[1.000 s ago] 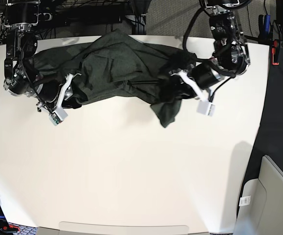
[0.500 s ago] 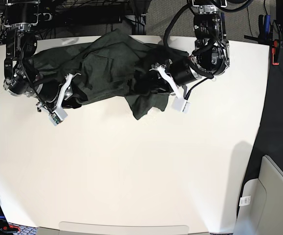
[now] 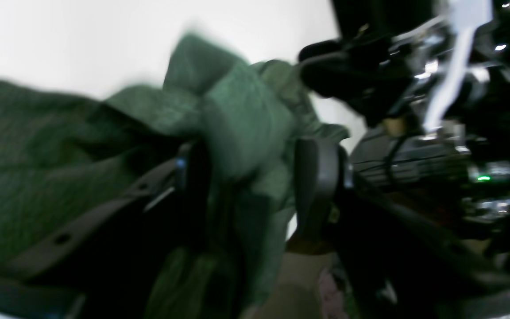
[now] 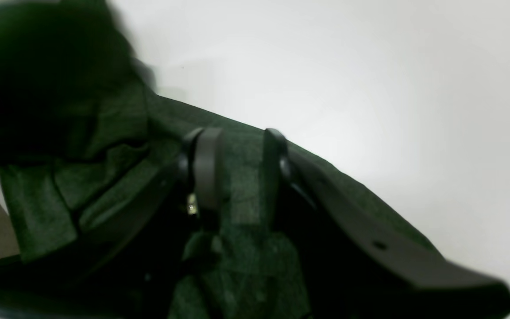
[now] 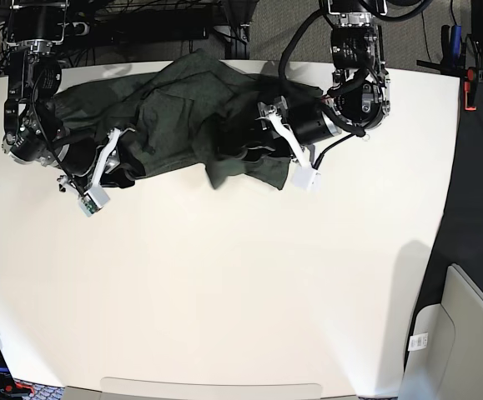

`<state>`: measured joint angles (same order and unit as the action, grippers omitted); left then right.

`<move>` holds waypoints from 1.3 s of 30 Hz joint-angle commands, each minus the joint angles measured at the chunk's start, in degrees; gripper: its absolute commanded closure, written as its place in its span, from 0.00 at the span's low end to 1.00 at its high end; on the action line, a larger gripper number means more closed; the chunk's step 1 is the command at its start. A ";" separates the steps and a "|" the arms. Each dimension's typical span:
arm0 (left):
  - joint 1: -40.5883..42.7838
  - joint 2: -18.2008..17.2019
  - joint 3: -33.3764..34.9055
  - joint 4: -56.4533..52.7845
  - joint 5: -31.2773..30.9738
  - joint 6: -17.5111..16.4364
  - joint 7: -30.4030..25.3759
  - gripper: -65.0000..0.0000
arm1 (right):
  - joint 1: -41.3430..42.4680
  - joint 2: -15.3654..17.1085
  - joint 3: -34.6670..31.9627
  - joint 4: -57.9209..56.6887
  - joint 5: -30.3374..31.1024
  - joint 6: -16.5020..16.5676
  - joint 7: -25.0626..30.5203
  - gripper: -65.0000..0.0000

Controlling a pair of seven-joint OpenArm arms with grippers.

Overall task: Fold the T-shirt properly
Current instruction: 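Push the left gripper's shirt end further toward the right gripper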

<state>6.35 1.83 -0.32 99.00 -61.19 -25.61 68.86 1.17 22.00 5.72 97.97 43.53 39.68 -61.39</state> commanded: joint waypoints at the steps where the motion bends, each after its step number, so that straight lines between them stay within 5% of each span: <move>1: -0.59 -0.20 -0.08 1.26 -2.24 -0.64 -0.16 0.51 | 1.34 0.64 0.39 0.80 1.09 0.32 1.12 0.79; 5: -0.33 -0.37 -0.17 3.55 -3.73 -0.64 -0.07 0.51 | 1.51 0.64 0.39 0.71 1.09 0.32 1.12 0.79; 14: -0.24 -7.32 -6.94 3.11 -2.24 -0.55 -0.77 0.51 | 1.60 0.64 0.39 0.71 1.09 0.32 1.12 0.79; 21: -0.06 -11.98 -6.58 -2.69 3.39 -0.55 -3.15 0.57 | 1.69 -0.42 0.39 0.71 1.09 0.32 1.12 0.79; 30: 2.31 -16.64 -6.76 -2.96 3.47 -0.37 -3.32 0.52 | 1.51 -0.50 0.31 0.71 1.09 0.32 1.12 0.79; 39: 2.05 -16.90 -4.39 -9.20 3.30 -0.28 -3.76 0.51 | 1.51 -0.50 0.31 0.71 1.09 0.32 1.12 0.79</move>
<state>8.75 -14.85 -4.91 89.43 -57.84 -25.78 64.27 1.72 20.75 5.72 97.95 43.48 39.68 -61.54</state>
